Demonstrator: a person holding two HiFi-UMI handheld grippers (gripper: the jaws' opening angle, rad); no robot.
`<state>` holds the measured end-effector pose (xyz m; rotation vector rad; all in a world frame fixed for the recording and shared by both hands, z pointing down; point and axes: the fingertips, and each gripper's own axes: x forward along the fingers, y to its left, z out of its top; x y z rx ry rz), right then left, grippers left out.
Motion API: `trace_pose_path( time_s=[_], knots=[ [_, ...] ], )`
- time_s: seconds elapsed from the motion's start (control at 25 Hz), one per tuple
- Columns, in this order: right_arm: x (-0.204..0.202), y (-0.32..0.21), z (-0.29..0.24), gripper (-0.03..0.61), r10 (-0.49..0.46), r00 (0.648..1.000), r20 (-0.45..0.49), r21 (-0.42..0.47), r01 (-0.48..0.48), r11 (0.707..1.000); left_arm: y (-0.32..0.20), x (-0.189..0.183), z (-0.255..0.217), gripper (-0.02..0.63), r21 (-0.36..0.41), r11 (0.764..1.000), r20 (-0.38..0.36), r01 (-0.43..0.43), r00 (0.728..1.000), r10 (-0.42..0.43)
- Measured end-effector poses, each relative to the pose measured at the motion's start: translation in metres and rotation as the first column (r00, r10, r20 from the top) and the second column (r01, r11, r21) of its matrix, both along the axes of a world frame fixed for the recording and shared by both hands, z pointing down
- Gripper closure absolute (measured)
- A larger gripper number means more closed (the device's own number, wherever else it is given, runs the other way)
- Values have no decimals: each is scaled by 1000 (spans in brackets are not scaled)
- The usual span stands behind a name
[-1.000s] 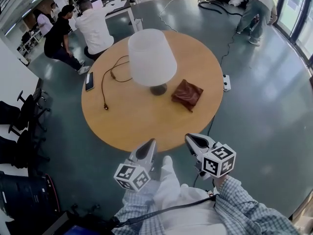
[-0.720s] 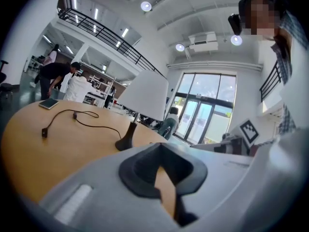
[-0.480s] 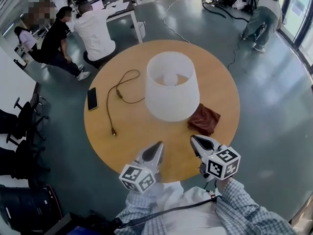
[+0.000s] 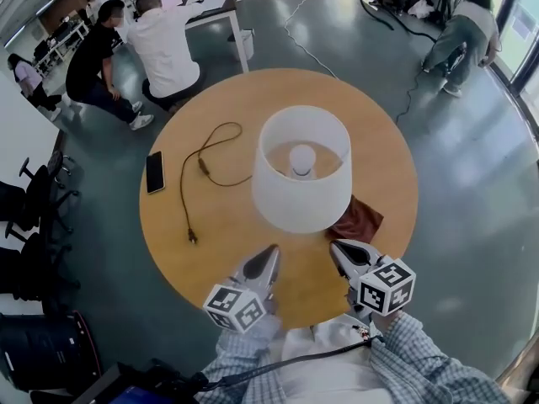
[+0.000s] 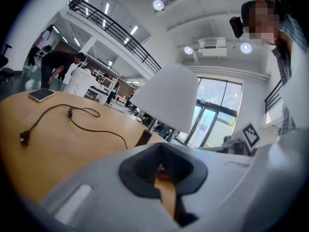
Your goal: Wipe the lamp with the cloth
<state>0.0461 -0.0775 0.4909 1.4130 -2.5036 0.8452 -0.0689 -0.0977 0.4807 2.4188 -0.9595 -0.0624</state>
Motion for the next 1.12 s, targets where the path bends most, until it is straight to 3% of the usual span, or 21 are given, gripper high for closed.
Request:
trace_pose_path(
  time_s=[0.32,0.56,0.72,0.88,1.0,1.12],
  knots=[
    [13,-19,0,575,-70,998,-6,-3,70,998,-13,5,-14,611,-23,1000,-155,18,988,-21],
    [19,-29,5,575,-101,995,-16,-7,101,995,-12,8,-8,611,-13,999,-295,-36,955,30],
    [23,-32,6,575,-112,993,-22,-12,112,994,-9,14,-15,531,-64,995,-374,-71,926,42],
    [28,-35,4,575,-112,993,-27,-10,111,994,-15,24,-26,439,-50,991,-523,-123,849,79],
    [31,-33,5,575,-107,994,-35,-18,107,994,-18,27,-36,420,-41,988,-656,-147,750,84],
    [34,-29,7,575,-96,994,-44,-27,95,995,-24,24,-44,351,-34,989,-745,-145,663,72]
  ],
)
